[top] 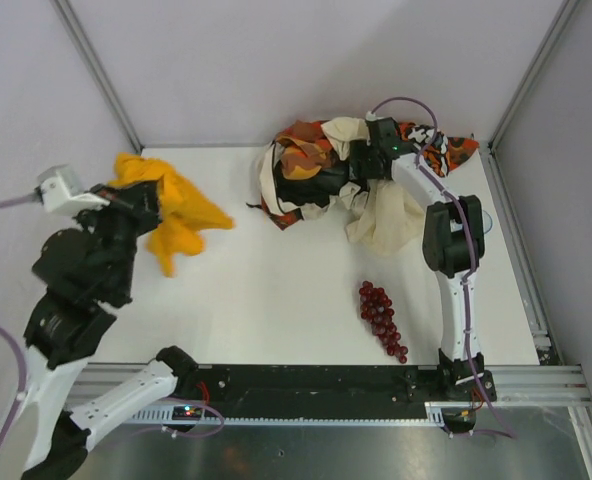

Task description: Pick out a specific cloth from the pile

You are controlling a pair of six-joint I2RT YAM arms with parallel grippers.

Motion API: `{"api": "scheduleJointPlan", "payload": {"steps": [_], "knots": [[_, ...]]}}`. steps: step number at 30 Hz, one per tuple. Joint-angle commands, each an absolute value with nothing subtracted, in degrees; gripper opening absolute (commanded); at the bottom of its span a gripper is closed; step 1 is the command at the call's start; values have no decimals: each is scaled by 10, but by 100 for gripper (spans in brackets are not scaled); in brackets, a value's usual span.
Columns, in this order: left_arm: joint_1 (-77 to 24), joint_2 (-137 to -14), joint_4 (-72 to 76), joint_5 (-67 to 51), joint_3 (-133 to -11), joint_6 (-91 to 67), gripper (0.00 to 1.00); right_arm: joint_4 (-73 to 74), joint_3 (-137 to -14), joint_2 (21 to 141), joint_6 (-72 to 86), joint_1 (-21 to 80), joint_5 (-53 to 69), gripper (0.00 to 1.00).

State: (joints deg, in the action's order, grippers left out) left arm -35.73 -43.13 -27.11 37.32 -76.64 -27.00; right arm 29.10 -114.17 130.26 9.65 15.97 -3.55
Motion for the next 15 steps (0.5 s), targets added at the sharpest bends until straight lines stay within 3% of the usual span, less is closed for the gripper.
{"api": "scheduleJointPlan", "payload": {"steps": [1, 6, 15], "knots": [[-357, -424, -363, 430, -763, -283, 1, 285, -1143, 1251, 52, 192, -89, 86], [-356, -406, -425, 429, -796, -294, 1, 303, -1152, 1215, 41, 225, -124, 98], [-356, -370, -489, 441, -747, -369, 1, 329, -1110, 1122, 8, 312, -190, 99]]}}
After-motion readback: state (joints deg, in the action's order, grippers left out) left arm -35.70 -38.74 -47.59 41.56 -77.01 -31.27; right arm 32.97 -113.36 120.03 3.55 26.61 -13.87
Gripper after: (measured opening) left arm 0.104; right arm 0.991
